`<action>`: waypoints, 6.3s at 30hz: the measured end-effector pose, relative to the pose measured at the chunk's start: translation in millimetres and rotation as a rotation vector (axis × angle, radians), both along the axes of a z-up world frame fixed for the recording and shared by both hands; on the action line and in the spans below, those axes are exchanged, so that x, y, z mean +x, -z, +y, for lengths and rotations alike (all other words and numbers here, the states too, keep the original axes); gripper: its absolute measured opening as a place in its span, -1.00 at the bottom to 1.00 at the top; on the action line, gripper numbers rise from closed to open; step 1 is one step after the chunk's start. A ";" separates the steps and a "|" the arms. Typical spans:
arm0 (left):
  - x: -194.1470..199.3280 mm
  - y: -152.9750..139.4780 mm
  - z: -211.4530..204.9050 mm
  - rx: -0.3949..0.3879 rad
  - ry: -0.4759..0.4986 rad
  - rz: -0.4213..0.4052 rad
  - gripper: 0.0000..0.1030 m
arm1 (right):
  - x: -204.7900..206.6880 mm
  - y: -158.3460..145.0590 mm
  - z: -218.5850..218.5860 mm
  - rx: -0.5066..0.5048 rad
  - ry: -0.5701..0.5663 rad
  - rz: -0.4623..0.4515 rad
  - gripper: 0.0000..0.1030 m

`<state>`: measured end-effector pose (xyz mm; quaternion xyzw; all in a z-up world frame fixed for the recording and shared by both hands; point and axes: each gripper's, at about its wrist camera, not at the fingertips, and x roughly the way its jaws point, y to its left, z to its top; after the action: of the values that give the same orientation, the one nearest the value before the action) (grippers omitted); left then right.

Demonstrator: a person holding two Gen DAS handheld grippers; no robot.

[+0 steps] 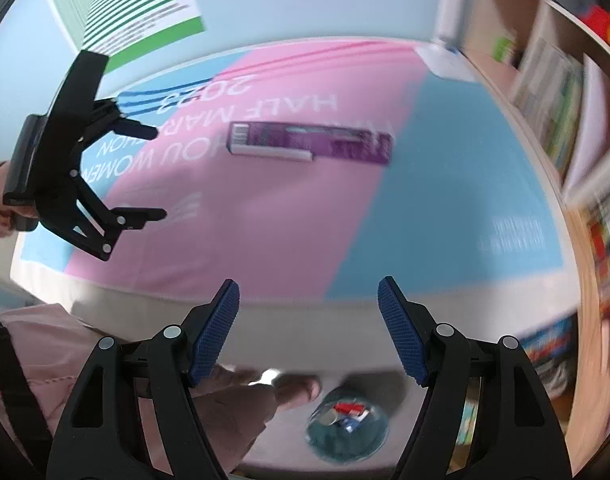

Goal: Collect trash
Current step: 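Move both open tools back over the purple toothbrush package, then grasp the purple toothbrush package with the right tool while the left tool grasps the white marker, then carry the toothbrush package and white marker over to the wastebasket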

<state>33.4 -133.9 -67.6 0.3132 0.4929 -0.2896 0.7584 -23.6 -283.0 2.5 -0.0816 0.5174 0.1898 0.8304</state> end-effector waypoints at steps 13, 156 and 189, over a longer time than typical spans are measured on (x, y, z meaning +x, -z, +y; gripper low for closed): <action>67.3 26.3 -32.4 0.054 -0.054 0.010 0.87 | 135.1 27.9 15.6 -0.054 -0.331 0.044 0.40; -255.7 23.3 -285.0 -0.025 0.972 0.173 -0.78 | -328.6 11.3 -177.6 -0.118 0.701 0.011 -0.59; -339.5 112.0 -325.0 0.144 1.062 0.279 -0.78 | -413.4 111.1 -196.9 0.047 0.894 0.184 -0.59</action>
<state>-306.1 -458.9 -179.6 0.5285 0.3817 -0.6365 0.4121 -437.0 -480.0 -108.5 0.1859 0.5691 -0.1692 0.7829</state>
